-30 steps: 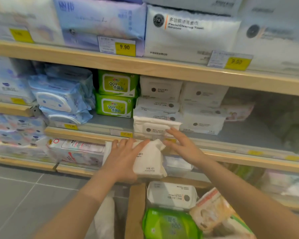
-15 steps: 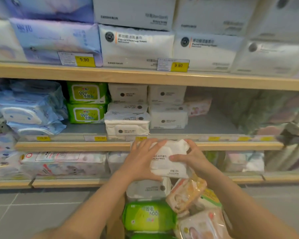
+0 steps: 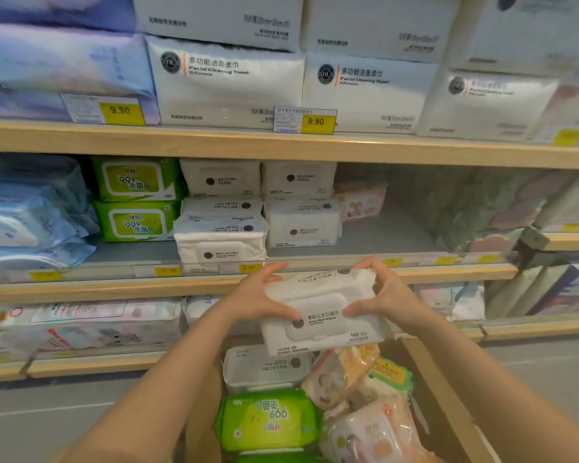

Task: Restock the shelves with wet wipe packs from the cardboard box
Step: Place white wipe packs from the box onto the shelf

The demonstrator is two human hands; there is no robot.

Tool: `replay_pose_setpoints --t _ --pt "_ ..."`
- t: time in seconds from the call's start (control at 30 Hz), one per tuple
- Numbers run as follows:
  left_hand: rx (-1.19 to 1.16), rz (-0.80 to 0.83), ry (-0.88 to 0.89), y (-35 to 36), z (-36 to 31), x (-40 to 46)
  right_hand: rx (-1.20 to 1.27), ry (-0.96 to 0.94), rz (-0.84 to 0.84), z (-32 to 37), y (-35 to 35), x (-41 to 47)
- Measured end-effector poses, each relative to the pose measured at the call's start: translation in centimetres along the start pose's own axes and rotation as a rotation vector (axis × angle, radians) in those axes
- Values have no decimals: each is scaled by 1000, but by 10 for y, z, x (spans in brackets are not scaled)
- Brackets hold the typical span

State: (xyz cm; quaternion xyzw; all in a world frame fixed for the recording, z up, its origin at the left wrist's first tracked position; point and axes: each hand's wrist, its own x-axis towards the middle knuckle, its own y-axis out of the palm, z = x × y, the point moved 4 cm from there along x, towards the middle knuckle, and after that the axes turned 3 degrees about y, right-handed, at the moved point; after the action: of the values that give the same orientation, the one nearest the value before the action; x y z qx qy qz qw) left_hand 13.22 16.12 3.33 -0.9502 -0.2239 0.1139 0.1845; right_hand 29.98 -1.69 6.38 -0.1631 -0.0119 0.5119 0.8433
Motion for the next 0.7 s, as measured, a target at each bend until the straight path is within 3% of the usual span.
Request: replay_pose_setpoints --t 0.13,0.43,0.7 --pt "159 55 33 5 -3 -5 -73 -9 47 -2 1 2" --pt "384 -117 148 16 -12 -3 -787 -91 181 11 4 10" --pt "428 -191 226 21 -26 1 -986 -50 152 30 5 14"
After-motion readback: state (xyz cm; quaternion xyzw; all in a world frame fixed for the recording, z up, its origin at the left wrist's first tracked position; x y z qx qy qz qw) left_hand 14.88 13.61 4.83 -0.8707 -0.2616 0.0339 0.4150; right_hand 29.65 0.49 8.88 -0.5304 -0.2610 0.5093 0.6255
